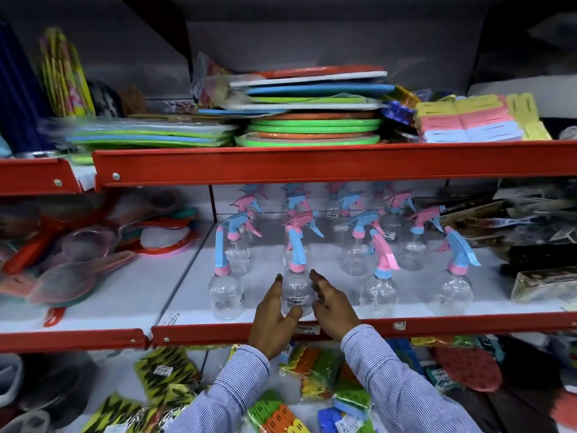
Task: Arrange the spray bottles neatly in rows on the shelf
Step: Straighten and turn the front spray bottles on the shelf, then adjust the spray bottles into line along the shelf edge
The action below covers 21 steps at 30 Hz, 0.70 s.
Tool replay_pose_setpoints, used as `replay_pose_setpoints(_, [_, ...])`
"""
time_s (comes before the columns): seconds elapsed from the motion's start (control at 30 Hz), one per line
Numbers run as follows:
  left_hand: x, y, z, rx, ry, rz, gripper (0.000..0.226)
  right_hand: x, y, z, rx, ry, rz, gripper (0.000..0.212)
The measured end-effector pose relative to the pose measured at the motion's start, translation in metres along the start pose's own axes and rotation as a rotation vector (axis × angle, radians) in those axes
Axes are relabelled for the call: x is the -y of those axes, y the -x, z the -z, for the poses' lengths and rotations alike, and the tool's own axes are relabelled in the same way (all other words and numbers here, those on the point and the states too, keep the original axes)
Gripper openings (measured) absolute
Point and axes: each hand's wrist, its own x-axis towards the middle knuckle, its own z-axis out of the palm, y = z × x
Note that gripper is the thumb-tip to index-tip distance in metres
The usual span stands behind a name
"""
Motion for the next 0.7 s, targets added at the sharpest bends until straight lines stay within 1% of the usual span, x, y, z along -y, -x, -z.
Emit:
replay_pose_setpoints(0.1, [-0.002, 0.005, -0.001, -0.021, -0.02, -0.071, 0.06, -0.003, 0.005, 0.001, -0.009, -0.013, 0.013, 0.063])
replay_pose_setpoints(0.2, [-0.004, 0.01, -0.001, -0.023, -0.036, -0.118, 0.064, -0.009, 0.009, 0.002, -0.009, 0.0, 0.031, 0.064])
replay_pose_setpoints(0.37, [-0.007, 0.017, -0.003, -0.02, -0.042, -0.13, 0.063, -0.011, 0.017, 0.004, 0.0, 0.015, 0.052, 0.065])
replay_pose_setpoints(0.43, [-0.009, 0.021, -0.003, -0.004, -0.05, -0.097, 0.061, -0.01, 0.021, 0.005, 0.0, 0.039, 0.065, 0.067])
replay_pose_setpoints(0.5, [-0.007, 0.026, -0.003, 0.001, -0.075, -0.072, 0.066, -0.01, 0.026, 0.004, -0.02, 0.079, 0.094, 0.07])
replay_pose_setpoints(0.6, [0.003, 0.036, 0.001, -0.011, -0.202, -0.078, 0.081, -0.012, 0.039, 0.0, -0.081, 0.217, 0.216, 0.075])
replay_pose_setpoints(0.7, [0.017, 0.053, 0.007, -0.081, -0.393, -0.13, 0.076, -0.014, 0.054, -0.008, -0.136, 0.397, 0.329, 0.07])
